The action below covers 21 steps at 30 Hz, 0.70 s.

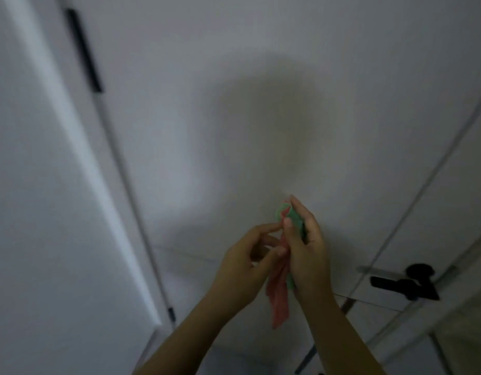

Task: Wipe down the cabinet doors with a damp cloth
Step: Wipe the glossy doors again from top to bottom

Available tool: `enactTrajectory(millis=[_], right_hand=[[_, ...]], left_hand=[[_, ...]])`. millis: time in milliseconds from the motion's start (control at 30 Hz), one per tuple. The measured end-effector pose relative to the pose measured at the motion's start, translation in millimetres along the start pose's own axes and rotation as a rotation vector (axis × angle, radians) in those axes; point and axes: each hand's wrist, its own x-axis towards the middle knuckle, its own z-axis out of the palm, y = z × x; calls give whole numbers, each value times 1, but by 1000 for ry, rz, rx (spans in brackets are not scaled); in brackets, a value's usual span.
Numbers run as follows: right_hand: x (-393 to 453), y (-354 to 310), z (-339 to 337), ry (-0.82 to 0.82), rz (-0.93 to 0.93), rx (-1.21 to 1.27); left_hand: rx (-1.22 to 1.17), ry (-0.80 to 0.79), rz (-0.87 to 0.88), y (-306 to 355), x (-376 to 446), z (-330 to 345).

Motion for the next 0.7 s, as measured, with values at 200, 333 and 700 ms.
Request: enactTrajectory(millis=[200,333,700], right_hand=[[-65,39,77,-442,180,50],[-145,56,127,-796,305,54],[-456,48,201,-1641,291,-60]], left_hand=[[-125,501,-331,-19,-111,-51],[-121,918,-497,-15,-223,-73],[-20,1831,-723,45,-553,-55]])
